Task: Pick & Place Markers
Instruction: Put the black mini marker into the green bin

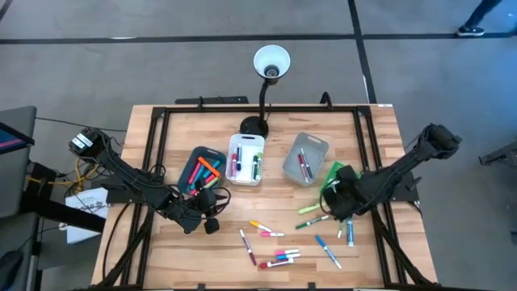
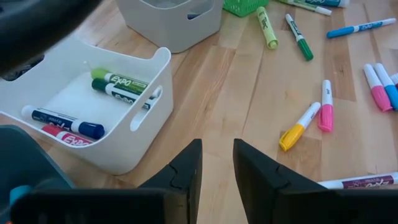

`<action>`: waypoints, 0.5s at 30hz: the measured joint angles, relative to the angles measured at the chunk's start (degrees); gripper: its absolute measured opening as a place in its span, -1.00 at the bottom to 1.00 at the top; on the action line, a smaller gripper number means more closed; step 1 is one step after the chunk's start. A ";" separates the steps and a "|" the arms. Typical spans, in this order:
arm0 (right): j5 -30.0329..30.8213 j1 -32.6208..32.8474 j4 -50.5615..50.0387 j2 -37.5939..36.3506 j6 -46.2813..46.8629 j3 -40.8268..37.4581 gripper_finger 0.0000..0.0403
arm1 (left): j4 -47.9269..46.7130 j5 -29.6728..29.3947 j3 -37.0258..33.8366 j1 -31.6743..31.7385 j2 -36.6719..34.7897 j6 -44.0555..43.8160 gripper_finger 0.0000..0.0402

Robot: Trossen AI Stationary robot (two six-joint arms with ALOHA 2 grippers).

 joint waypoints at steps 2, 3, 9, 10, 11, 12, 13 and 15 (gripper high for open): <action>0.11 -0.86 1.87 0.94 -2.34 -0.35 -0.70 | 0.00 -0.02 0.00 0.00 0.00 0.00 -0.56; 0.26 -1.31 2.49 1.54 -3.73 -0.40 -0.70 | 0.00 -0.02 0.00 0.00 0.00 0.00 -0.56; -0.21 -4.32 4.43 4.83 -8.03 -0.42 -0.69 | 0.01 -0.03 0.00 0.81 0.00 2.32 -0.56; -0.22 -4.72 4.32 5.20 -8.13 -0.42 -0.69 | 0.00 -0.02 0.00 1.05 0.00 2.79 -0.56; -0.30 -5.04 4.30 5.45 -8.15 -0.42 -0.69 | 0.00 -0.03 0.00 1.33 0.00 2.92 -0.56; -0.49 -5.36 4.24 5.51 -8.13 -0.42 -0.69 | 0.02 -0.02 0.00 1.54 0.00 3.02 -0.56; -0.72 -5.70 4.14 5.49 -8.13 -0.42 -0.69 | 0.02 -0.04 0.00 1.78 0.00 3.02 -0.56; -1.28 -6.25 4.10 5.27 -8.14 -0.42 -0.69 | 0.02 -0.02 0.00 2.30 0.00 3.02 -0.56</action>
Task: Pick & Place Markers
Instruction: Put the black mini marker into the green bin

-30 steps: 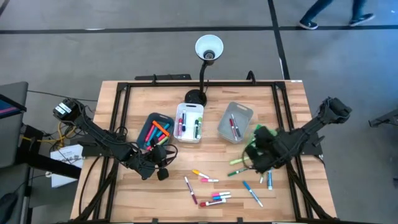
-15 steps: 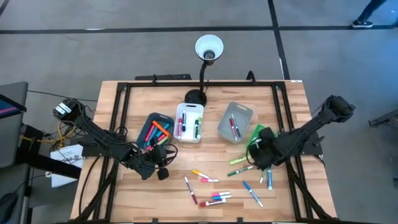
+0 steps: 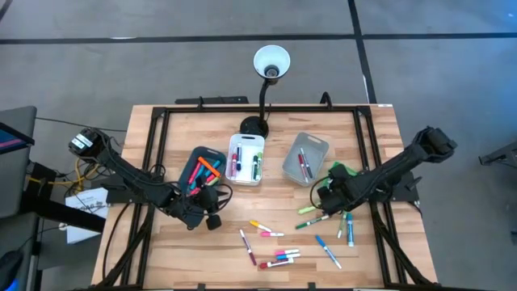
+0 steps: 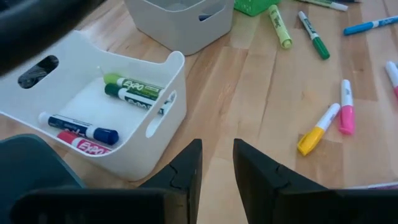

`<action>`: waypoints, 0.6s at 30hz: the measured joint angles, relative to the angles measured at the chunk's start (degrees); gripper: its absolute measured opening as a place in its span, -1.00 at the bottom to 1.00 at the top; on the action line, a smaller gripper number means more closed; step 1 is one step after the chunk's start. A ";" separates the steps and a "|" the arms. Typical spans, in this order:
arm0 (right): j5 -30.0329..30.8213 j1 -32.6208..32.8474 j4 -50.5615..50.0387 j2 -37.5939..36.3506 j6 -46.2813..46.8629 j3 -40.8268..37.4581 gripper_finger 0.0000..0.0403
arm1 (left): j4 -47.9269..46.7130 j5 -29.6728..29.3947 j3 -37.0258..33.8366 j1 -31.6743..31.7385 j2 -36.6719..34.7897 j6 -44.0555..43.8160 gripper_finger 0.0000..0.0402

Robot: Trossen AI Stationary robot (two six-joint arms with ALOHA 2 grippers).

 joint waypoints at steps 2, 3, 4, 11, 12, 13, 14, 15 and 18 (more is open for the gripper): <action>-0.87 -0.45 -0.23 -0.56 -0.10 0.00 -0.69 | 0.00 0.00 0.00 0.39 0.00 0.00 -0.56; -1.43 -0.64 -0.22 -0.78 -0.67 0.00 -0.69 | 0.00 0.00 0.00 0.54 0.00 0.02 -0.56; -1.94 -0.89 -0.18 -1.04 -1.31 0.00 -0.69 | 0.00 -0.01 0.00 0.68 0.00 0.00 -0.56; -6.43 -3.25 0.13 -1.81 -6.05 0.00 -0.69 | 0.00 0.02 0.00 1.77 0.00 0.02 -0.56; -6.90 -3.67 0.20 -1.81 -6.77 0.00 -0.69 | 0.00 0.02 0.00 1.95 0.00 0.02 -0.56; -7.52 -4.11 0.24 -1.81 -6.93 0.00 -0.69 | 0.00 0.01 0.00 2.04 0.00 0.02 -0.56; -8.07 -4.68 0.19 -1.81 -7.10 0.00 -0.69 | 0.02 0.00 0.00 2.20 0.00 0.02 -0.56; -8.51 -5.20 -0.11 -1.81 -7.64 0.00 -0.69 | 0.00 0.00 0.00 2.27 0.00 0.02 -0.56; -7.62 -6.76 -1.12 -1.81 -12.33 0.00 -0.69 | 0.00 0.01 0.00 2.24 0.00 0.02 -0.56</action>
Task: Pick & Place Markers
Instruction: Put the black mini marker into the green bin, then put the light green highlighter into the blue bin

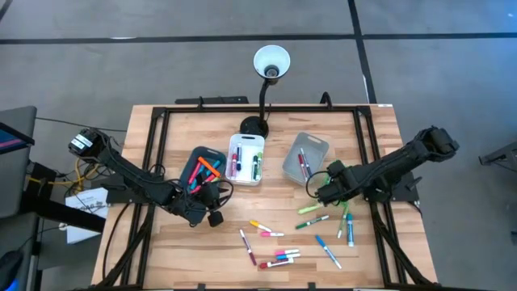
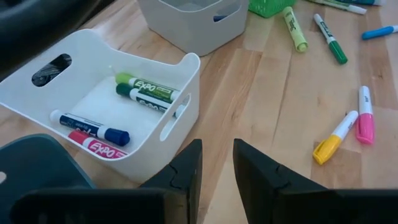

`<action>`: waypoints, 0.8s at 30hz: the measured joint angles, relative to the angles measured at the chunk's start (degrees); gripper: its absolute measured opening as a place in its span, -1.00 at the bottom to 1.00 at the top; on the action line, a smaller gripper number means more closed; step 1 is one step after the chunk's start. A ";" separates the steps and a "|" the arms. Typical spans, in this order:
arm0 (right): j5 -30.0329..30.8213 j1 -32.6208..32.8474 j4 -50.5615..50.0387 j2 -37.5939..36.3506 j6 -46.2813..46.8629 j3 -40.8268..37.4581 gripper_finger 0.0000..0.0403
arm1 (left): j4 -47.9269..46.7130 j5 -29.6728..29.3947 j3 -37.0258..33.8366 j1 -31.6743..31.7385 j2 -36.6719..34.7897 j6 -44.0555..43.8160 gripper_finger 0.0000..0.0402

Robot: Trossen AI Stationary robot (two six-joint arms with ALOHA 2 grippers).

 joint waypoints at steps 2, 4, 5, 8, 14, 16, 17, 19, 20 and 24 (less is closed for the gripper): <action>0.51 -0.94 0.21 0.00 -0.68 0.00 -0.69 | 0.00 0.01 0.00 0.00 0.00 0.00 -0.56; 0.68 -2.14 0.23 0.00 -1.78 0.00 -0.70 | 0.00 -0.01 0.00 0.00 0.00 0.05 -0.56; 1.00 -2.86 0.22 0.00 -3.75 0.00 -0.71 | 0.00 -0.01 0.00 0.00 0.00 0.46 -0.56; 4.41 -4.42 0.03 0.00 -9.05 0.00 -0.72 | 0.00 0.01 0.00 0.00 0.00 2.92 -0.56; 7.26 -6.67 -0.19 0.00 -11.70 0.00 -0.66 | 0.00 0.01 0.00 0.00 0.00 3.43 -0.56; 6.14 -7.41 -0.17 0.00 -11.74 0.00 -0.60 | 0.02 0.01 0.00 0.00 0.00 3.13 -0.56; 5.70 -7.70 -0.19 0.00 -11.84 0.00 -0.56 | 0.02 0.01 0.00 0.00 0.00 3.07 -0.56; 5.50 -7.94 -0.04 0.00 -13.04 0.00 -0.48 | 0.02 0.01 0.00 0.00 0.00 3.06 -0.56; 5.46 -7.94 0.14 0.00 -13.96 0.00 -0.43 | 0.06 0.01 0.00 0.00 0.00 3.06 -0.56; 5.50 -7.94 0.37 0.00 -14.46 0.00 -0.24 | 0.27 0.01 0.00 0.00 0.00 3.04 -0.56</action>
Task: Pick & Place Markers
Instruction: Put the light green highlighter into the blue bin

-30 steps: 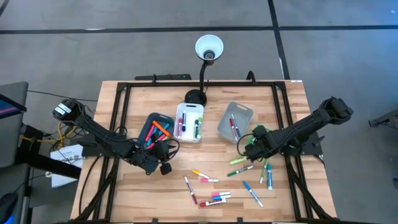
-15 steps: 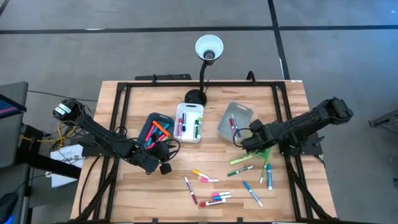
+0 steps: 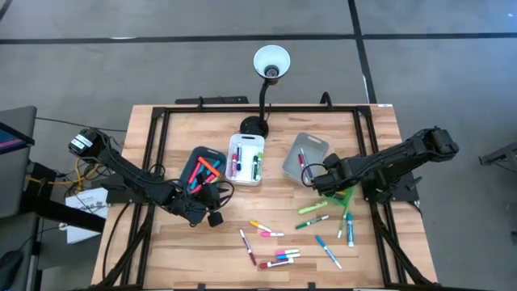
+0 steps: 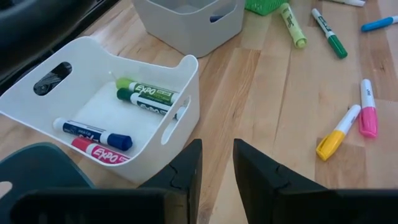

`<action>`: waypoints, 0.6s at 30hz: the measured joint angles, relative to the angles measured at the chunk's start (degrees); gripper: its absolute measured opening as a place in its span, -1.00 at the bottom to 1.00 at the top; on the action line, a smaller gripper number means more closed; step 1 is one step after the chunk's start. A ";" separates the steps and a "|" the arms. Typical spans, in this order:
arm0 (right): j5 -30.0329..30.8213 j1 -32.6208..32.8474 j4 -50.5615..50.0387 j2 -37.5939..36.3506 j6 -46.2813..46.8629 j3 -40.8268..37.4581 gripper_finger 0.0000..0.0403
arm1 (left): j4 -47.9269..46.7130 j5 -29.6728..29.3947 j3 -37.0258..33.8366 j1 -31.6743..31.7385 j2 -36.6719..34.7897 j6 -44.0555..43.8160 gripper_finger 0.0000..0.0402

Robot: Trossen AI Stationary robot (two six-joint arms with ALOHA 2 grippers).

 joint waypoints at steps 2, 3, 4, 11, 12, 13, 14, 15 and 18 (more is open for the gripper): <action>0.00 0.11 0.10 0.00 0.24 0.00 -0.15 | 0.05 0.00 0.00 0.00 0.00 0.00 -0.56; 0.04 0.33 0.29 0.00 0.32 0.00 -0.11 | 0.07 0.00 0.00 0.00 0.00 0.00 -0.56; 0.07 0.54 0.58 0.00 0.66 0.00 -0.08 | 0.09 0.00 0.00 0.00 0.00 -0.02 -0.56; 0.34 2.46 3.03 0.00 0.75 0.02 0.02 | 0.48 0.00 0.00 0.00 0.00 -0.23 -0.56; 0.37 2.76 3.16 0.00 0.84 0.02 0.02 | 0.73 0.00 0.00 0.00 -0.04 -0.39 -0.56; 0.36 3.11 3.36 0.00 0.88 0.02 0.02 | 0.90 0.02 0.00 0.06 -0.23 -0.46 -0.56; 0.38 3.44 3.72 0.00 0.85 0.02 0.01 | 1.24 0.02 0.00 0.15 -0.35 -0.45 -0.56; 0.39 3.77 4.28 0.00 0.83 0.02 0.01 | 1.55 0.02 0.00 0.17 -0.40 -0.34 -0.56; 0.46 4.62 4.88 0.00 0.83 0.04 -0.02 | 1.73 0.04 0.00 0.20 -0.63 -0.20 -0.56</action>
